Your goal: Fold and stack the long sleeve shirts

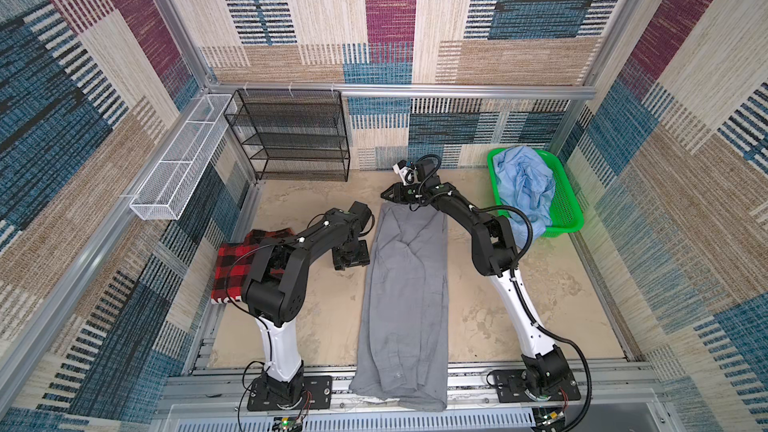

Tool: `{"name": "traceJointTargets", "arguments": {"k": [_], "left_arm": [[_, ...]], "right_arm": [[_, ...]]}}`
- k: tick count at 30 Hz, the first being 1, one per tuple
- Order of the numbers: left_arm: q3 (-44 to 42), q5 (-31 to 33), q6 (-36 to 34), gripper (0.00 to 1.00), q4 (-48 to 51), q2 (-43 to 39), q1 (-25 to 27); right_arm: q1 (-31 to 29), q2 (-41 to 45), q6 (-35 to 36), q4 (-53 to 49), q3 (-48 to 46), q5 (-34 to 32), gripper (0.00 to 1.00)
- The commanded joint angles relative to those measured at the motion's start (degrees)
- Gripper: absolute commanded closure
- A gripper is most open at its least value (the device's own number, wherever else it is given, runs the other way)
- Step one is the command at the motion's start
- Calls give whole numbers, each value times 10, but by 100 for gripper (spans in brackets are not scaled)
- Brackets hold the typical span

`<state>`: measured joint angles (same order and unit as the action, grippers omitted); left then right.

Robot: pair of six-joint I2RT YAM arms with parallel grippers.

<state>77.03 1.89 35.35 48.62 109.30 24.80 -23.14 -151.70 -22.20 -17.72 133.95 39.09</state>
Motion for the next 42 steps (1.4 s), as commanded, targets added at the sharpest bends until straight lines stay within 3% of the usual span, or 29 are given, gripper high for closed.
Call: {"name": "traceJointTargets", "arguments": {"k": [1, 12, 25, 32, 37, 42], "left_arm": [[9, -12, 20, 38, -2, 8, 11], [2, -9, 31, 38, -10, 39, 32], [-31, -14, 33, 38, -31, 42, 32], [-41, -19, 31, 39, -40, 42, 31], [-44, -20, 30, 39, -43, 45, 32], [-56, -21, 31, 39, -52, 48, 32]], "right_arm": [[-2, 32, 41, -17, -21, -45, 60], [-15, 2, 91, -77, -10, -79, 58], [-17, -5, 91, -70, -14, -80, 85], [-17, -17, 87, -70, -4, -64, 79], [-15, -9, 80, -61, -15, -82, 100], [-2, 11, 52, -25, -46, -89, 100]]}}
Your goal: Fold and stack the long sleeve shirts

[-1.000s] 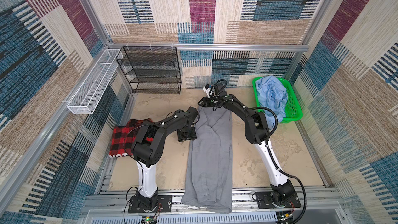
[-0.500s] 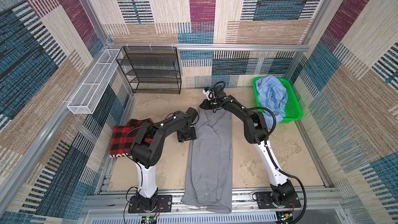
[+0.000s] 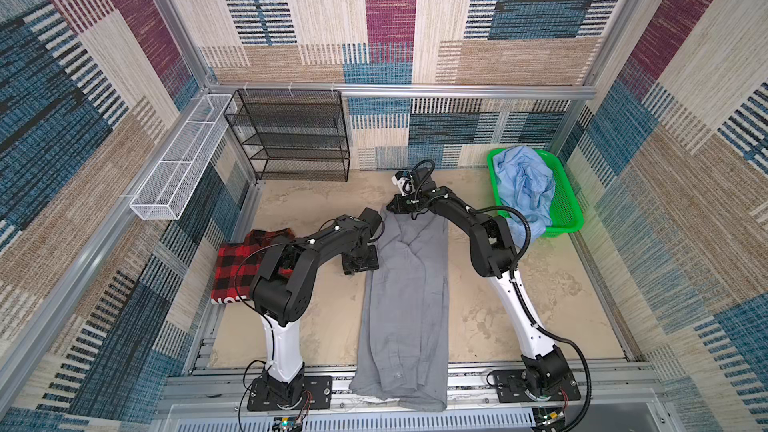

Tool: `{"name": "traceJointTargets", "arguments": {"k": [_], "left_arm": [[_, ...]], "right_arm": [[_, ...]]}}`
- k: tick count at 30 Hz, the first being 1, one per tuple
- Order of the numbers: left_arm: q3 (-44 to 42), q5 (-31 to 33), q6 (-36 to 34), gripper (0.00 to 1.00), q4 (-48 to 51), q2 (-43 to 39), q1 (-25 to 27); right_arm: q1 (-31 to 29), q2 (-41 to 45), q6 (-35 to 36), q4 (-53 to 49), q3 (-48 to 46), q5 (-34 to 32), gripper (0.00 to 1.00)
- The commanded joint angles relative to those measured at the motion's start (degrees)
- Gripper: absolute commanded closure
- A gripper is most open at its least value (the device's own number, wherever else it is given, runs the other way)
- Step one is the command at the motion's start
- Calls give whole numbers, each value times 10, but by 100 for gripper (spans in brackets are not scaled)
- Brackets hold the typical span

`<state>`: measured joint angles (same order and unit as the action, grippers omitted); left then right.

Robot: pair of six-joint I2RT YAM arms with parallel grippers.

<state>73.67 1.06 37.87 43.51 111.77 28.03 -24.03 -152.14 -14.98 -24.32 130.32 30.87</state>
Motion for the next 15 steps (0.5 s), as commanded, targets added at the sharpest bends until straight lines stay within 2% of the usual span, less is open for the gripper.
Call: {"name": "traceJointTargets", "arguments": {"k": [1, 9, 14, 15], "left_arm": [[-25, -14, 7, 39, -3, 23, -1], [-50, -23, 11, 39, -21, 29, 0], [-52, -22, 10, 39, -22, 26, -1], [-52, -20, 9, 39, -22, 24, 0]], "right_arm": [[10, 17, -26, 50, -13, -4, 100], [28, 12, -57, 86, -5, 48, 100], [28, -16, -45, 40, 47, 64, 100], [28, -14, -40, 34, 46, 62, 94]]}}
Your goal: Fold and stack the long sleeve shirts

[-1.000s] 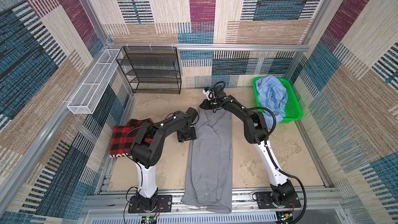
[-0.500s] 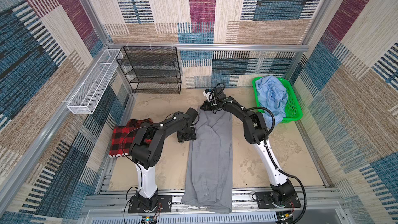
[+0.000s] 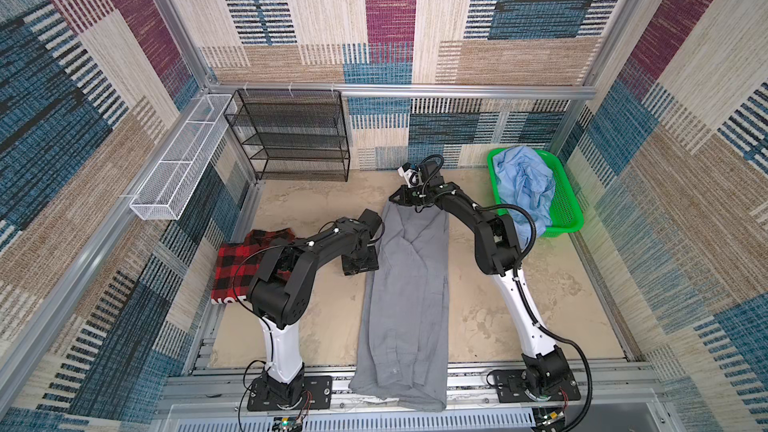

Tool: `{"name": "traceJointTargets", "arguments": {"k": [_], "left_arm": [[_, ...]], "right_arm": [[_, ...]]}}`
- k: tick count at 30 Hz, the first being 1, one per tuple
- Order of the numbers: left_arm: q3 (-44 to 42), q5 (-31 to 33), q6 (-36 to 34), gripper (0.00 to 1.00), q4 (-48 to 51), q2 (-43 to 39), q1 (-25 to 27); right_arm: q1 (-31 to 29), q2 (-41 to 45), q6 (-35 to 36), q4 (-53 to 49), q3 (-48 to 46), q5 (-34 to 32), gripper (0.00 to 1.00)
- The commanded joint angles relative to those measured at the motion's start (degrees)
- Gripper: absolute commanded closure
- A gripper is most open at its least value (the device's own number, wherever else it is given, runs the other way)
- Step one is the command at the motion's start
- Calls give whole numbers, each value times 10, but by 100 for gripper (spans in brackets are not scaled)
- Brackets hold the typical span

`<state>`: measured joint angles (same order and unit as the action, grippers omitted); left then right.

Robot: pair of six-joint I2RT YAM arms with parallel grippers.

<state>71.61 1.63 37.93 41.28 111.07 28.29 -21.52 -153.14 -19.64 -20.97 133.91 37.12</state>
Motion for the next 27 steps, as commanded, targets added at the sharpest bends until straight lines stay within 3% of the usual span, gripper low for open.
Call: {"name": "traceJointTargets", "arguments": {"k": [1, 3, 7, 10, 16, 22, 25, 27], "left_arm": [[-31, -25, 8, 39, 1, 31, -3], [-27, -22, 6, 39, 5, 30, -3], [-23, -11, 2, 39, 16, 23, -4], [-24, -4, 0, 39, 22, 12, -6], [-37, -9, 3, 39, 18, -7, -7], [-45, -22, 3, 39, 11, -12, -8], [-50, -23, 2, 39, 9, -19, -7], [-53, -23, 3, 39, 8, -22, -7]], "right_arm": [[2, 3, 10, -4, 4, -10, 84], [2, 32, 15, 8, -33, -32, 73], [2, 111, 13, 48, -129, -68, 61], [0, 171, 7, 46, -188, -117, 59], [0, 338, -16, 105, -414, -225, 52], [1, 444, -69, 182, -617, -214, 52], [4, 436, -82, 206, -653, -219, 53], [9, 412, -97, 221, -658, -183, 54]]}}
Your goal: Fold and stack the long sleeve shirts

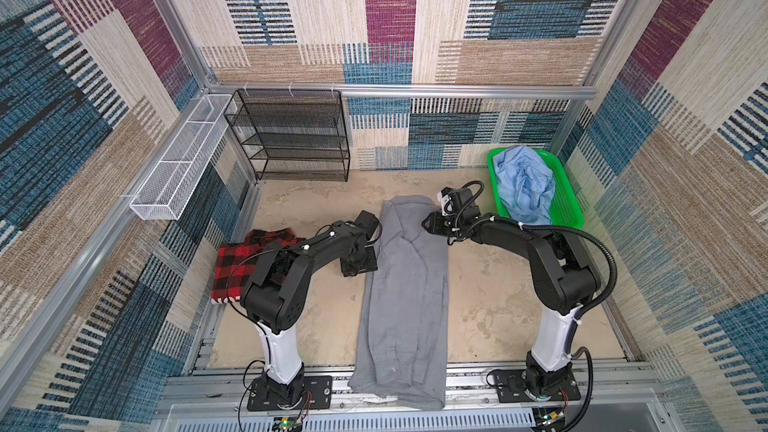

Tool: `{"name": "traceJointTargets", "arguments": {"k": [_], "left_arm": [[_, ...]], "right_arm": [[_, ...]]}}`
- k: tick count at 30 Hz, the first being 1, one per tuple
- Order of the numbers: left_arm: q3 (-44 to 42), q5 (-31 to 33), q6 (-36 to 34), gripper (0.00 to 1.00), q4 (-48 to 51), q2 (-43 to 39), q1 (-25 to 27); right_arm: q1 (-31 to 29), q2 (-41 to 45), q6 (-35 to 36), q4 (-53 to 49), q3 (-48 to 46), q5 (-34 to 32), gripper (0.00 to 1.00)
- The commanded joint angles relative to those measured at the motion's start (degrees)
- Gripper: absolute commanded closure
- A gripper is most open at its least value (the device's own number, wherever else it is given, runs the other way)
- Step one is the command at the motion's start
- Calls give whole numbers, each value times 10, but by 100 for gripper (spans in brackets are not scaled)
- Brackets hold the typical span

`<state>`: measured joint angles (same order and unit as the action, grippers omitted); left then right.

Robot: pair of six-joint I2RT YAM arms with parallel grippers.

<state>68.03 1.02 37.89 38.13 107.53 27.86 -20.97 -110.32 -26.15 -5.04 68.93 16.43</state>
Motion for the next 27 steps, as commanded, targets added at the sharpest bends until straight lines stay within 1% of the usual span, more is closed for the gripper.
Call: {"name": "traceJointTargets", "arguments": {"k": [1, 4, 6, 10, 15, 17, 18, 19, 20, 21, 22, 23, 24, 25, 27], "left_arm": [[-20, -18, 4, 39, 38, 12, -3], [-22, -22, 3, 39, 36, 12, -3], [-19, -19, 1, 39, 37, 12, -4], [6, -27, -9, 38, 42, 11, -28], [67, -33, -27, 34, 66, 2, -58], [88, -39, -31, 32, 70, -7, -67], [94, -41, -32, 31, 72, -13, -70], [98, -45, -31, 27, 72, -19, -71], [98, -50, -31, 27, 71, -24, -72], [93, -59, -30, 26, 68, -30, -71], [83, -74, -27, 26, 62, -36, -71], [69, -91, -23, 26, 55, -42, -71], [52, -107, -17, 26, 44, -50, -69], [29, -117, -9, 26, 32, -61, -66], [-15, -136, 7, 26, 4, -85, -57]], "right_arm": [[7, -29, -40, 76, -11, 42, 54], [12, -69, -46, 82, 6, 47, 55], [17, -94, -45, 78, 24, 38, 55], [29, -143, -39, 79, 71, 32, 56], [45, -215, -34, 57, 179, 50, 56], [47, -244, -21, 40, 247, 38, 56], [48, -259, -13, 25, 281, 33, 55], [48, -276, -4, -5, 324, 34, 55], [48, -289, 3, -28, 363, 40, 54], [49, -292, 7, -47, 389, 44, 54], [47, -278, 8, -47, 384, 52, 53], [46, -249, 9, -32, 362, 56, 51], [43, -209, 6, -14, 326, 47, 44], [42, -167, 4, 6, 286, 47, 34], [36, -98, 0, 29, 218, 60, 22]]}}
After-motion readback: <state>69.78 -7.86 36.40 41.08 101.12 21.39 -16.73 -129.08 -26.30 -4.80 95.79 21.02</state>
